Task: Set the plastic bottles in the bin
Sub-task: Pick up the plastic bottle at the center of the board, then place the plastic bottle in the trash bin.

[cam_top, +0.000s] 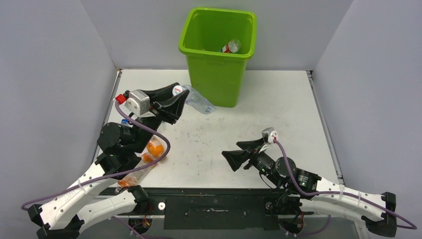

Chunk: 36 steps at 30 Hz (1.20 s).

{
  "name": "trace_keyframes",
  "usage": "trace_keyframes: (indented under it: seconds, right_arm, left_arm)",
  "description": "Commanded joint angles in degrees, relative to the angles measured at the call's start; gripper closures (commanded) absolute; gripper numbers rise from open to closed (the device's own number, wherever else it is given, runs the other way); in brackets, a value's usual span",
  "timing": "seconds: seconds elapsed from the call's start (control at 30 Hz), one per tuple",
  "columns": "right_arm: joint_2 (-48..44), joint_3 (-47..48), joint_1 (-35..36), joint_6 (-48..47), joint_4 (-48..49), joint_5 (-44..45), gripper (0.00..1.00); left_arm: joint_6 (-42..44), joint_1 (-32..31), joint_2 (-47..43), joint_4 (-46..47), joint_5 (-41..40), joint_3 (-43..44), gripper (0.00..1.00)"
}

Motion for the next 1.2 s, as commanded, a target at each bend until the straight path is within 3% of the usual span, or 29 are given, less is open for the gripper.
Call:
trace_keyframes:
  seconds: [0.0, 0.13, 0.23, 0.37, 0.43, 0.67, 0.83, 1.03, 1.17]
  right_arm:
    - [-1.6, -4.2, 0.2, 3.1, -2.5, 12.5, 0.1]
    - [-1.8, -7.3, 0.2, 6.1, -3.7, 16.7, 0.1]
    - [-1.5, -9.2, 0.3, 9.4, -4.5, 18.4, 0.1]
    - [-1.4, -11.2, 0.3, 12.1, -5.0, 18.5, 0.1]
    - [-1.4, -12.0, 0.3, 12.5, -5.0, 17.9, 0.1]
    - [0.0, -12.3, 0.2, 10.0, -4.2, 17.0, 0.1]
    - [0.9, -10.8, 0.1, 6.9, -5.1, 19.0, 0.1]
    - [-0.8, -11.6, 0.1, 6.8, -8.8, 22.3, 0.1]
    - [-2.0, -11.8, 0.0, 7.0, -10.5, 23.3, 0.1]
  left_arm:
    - [15.9, 0.5, 4.2, 7.8, -4.2, 7.3, 1.0]
    - [21.3, 3.4, 11.7, 10.9, -3.2, 15.8, 1.0]
    - [17.1, 10.5, 16.0, 12.9, 1.3, 21.8, 1.0]
    - [-7.7, 26.9, 22.0, 18.5, 9.4, 28.5, 1.0]
    - [-14.4, 30.2, 27.0, 20.2, 15.2, 33.5, 1.0]
    - [-24.6, 30.4, 47.3, 23.8, 21.8, 53.8, 1.0]
    - [-24.6, 29.7, 65.0, 10.6, 23.9, 74.6, 1.0]
    - [-12.7, 26.0, 71.5, 2.1, 18.9, 77.9, 1.0]
    - [-12.1, 24.7, 74.2, 1.0, 15.7, 78.0, 0.98]
